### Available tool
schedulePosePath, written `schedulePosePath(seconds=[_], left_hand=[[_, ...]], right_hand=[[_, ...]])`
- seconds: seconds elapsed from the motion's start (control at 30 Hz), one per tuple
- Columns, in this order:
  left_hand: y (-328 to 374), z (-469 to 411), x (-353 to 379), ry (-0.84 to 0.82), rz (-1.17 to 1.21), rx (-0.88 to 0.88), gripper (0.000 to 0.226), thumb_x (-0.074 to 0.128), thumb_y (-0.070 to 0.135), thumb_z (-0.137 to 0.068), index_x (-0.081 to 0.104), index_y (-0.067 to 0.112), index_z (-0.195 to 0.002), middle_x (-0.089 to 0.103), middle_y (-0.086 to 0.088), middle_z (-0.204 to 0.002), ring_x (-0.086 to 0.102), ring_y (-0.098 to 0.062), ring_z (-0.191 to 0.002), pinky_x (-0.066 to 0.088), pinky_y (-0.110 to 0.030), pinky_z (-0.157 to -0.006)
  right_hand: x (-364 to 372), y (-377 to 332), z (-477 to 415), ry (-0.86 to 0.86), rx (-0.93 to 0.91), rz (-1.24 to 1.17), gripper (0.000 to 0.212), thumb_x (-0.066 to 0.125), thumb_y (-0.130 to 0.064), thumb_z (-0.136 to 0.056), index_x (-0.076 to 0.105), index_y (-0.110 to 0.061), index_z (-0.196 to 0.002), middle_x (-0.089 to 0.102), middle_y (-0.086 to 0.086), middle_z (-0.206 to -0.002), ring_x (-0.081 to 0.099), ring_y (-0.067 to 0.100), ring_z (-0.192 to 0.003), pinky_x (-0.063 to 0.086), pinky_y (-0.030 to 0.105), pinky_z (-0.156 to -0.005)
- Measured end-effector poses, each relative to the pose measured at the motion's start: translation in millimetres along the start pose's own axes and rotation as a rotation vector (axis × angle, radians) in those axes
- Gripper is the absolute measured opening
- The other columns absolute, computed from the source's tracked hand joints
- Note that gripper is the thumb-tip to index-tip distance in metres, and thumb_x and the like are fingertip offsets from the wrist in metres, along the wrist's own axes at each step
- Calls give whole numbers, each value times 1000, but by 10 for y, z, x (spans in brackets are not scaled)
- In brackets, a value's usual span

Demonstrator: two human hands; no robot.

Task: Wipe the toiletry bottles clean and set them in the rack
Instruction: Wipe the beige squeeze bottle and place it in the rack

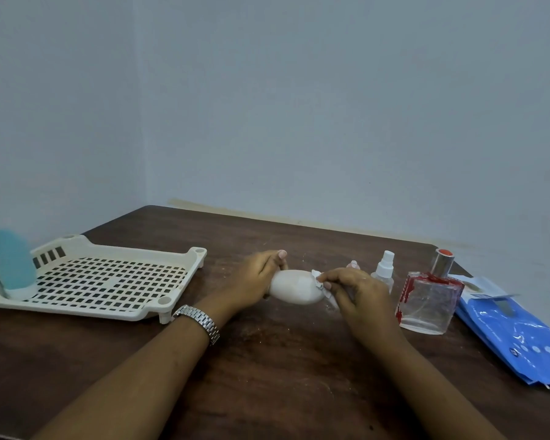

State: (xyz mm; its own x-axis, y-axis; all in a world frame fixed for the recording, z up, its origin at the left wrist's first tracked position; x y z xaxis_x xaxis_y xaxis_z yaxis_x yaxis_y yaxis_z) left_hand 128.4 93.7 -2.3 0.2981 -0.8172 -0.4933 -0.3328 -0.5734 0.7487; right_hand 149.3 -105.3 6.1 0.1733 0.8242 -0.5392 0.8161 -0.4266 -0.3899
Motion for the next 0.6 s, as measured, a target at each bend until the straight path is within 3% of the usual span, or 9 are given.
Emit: schedulePosePath(seconds=[0.1,0.2,0.3,0.4,0.5,0.6], left_hand=[[-10,-10,0,25,29,-34,49,31,35,-102,61,0,-86,62,-12,-76,56,-13,-53,42,-20,-43],[-12,-26,-12,53,61,-59,49,31,33,-102,61,0,-84,58,-3,-67,55,-2,-46,39,-17,-41],[13,-8,8,49,89,-80,47,30,34,-103,59,6,-78,55,-1,-62,51,-1,-42,37,-16,-42],[69,30,86,6,110,-87,48,30,37,-102,56,7,-76,52,-2,-60,48,-2,-43,36,-16,-43],[109,59,182,-16,140,-100,63,30,49,-95,58,-6,-83,52,-5,-59,48,-7,-44,35,-19,-44],[117,81,233,-23,197,-116,59,30,43,-100,58,-7,-86,51,-6,-53,44,-4,-36,31,-15,-38]], right_hand=[[1,-19,7,28,-21,29,18,69,5,-77,74,-9,-86,72,1,-86,56,-2,-76,38,-3,-76],[-3,-38,11,56,-45,62,19,72,5,-74,74,-9,-85,72,2,-84,58,0,-76,36,-5,-76],[-1,-67,33,75,-79,94,19,74,6,-71,74,-8,-84,72,3,-83,58,2,-77,36,-5,-77],[-10,-75,48,112,-83,113,20,74,6,-71,73,-9,-84,72,3,-83,58,4,-77,45,6,-75],[15,-100,69,82,-94,133,19,74,3,-73,73,-11,-85,71,0,-84,58,4,-79,46,15,-75],[89,-162,102,2,-131,124,18,72,-1,-76,73,-14,-88,70,-2,-86,61,9,-81,50,23,-75]])
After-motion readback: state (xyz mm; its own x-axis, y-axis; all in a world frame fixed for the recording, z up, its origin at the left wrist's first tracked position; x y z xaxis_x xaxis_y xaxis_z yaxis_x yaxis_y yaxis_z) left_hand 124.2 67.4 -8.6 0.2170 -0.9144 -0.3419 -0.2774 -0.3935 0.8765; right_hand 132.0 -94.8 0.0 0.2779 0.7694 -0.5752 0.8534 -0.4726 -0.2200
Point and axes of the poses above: each hand's wrist, its own z-axis away from the middle knuckle, its own x-axis out of the palm, y = z × x, the point moved 2 cm from there along -z, towards the middle knuckle
